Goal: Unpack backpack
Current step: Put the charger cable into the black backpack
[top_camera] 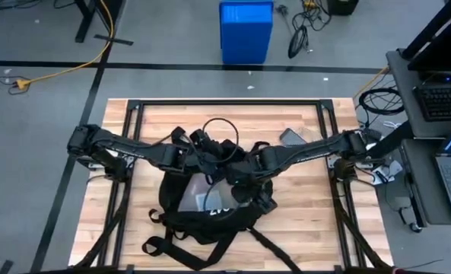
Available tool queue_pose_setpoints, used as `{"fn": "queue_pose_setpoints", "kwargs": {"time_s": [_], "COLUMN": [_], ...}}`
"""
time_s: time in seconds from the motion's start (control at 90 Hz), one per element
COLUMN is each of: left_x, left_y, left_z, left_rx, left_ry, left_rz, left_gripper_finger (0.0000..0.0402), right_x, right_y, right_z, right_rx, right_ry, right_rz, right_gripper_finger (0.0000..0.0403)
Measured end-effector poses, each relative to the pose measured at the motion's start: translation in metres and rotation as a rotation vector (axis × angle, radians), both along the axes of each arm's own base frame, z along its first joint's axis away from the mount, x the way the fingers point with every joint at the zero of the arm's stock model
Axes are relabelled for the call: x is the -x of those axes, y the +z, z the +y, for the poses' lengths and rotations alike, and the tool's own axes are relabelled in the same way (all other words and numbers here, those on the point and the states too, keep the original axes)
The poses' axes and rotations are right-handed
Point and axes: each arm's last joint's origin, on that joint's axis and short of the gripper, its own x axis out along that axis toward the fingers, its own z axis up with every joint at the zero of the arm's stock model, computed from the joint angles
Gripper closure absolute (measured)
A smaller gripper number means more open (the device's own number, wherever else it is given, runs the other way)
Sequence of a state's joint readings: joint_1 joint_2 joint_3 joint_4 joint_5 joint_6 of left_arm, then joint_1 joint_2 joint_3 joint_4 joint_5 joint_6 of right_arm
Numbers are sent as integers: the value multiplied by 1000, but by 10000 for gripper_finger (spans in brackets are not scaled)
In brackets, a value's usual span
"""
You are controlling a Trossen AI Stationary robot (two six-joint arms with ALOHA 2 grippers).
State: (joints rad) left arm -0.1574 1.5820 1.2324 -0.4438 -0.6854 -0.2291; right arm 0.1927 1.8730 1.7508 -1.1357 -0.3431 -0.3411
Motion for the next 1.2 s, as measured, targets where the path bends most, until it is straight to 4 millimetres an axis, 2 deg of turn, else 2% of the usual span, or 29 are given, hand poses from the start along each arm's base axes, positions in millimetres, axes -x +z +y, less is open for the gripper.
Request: {"fn": "queue_pose_setpoints", "kwargs": {"time_s": [0.1,0.189,0.378,0.611,0.8,0.933,1.089,1.2], "left_x": [0,1,17,26,28,28,28,28], "left_y": [-6,-4,-7,-7,-4,-3,-3,-2], "left_z": [0,0,-14,-34,-41,-41,-42,-42], "left_rx": [10,33,98,167,179,181,181,181], "left_ry": [9,-9,-115,-240,-270,-272,-275,-275], "left_rz": [33,31,169,228,216,205,204,203], "left_gripper_finger": [401,402,402,402,401,402,402,402], "right_x": [1,3,10,11,3,4,7,8], "right_y": [-5,-8,-9,-9,-27,-46,-54,-53], "right_z": [1,4,15,29,32,32,35,38], "right_rx": [-3,0,1,-5,-20,-7,-4,4], "right_ry": [-23,-47,-80,-37,-27,-26,-1,16], "right_rz": [57,106,170,138,63,86,102,84], "right_gripper_finger": [249,243,237,236,242,278,384,397]}}
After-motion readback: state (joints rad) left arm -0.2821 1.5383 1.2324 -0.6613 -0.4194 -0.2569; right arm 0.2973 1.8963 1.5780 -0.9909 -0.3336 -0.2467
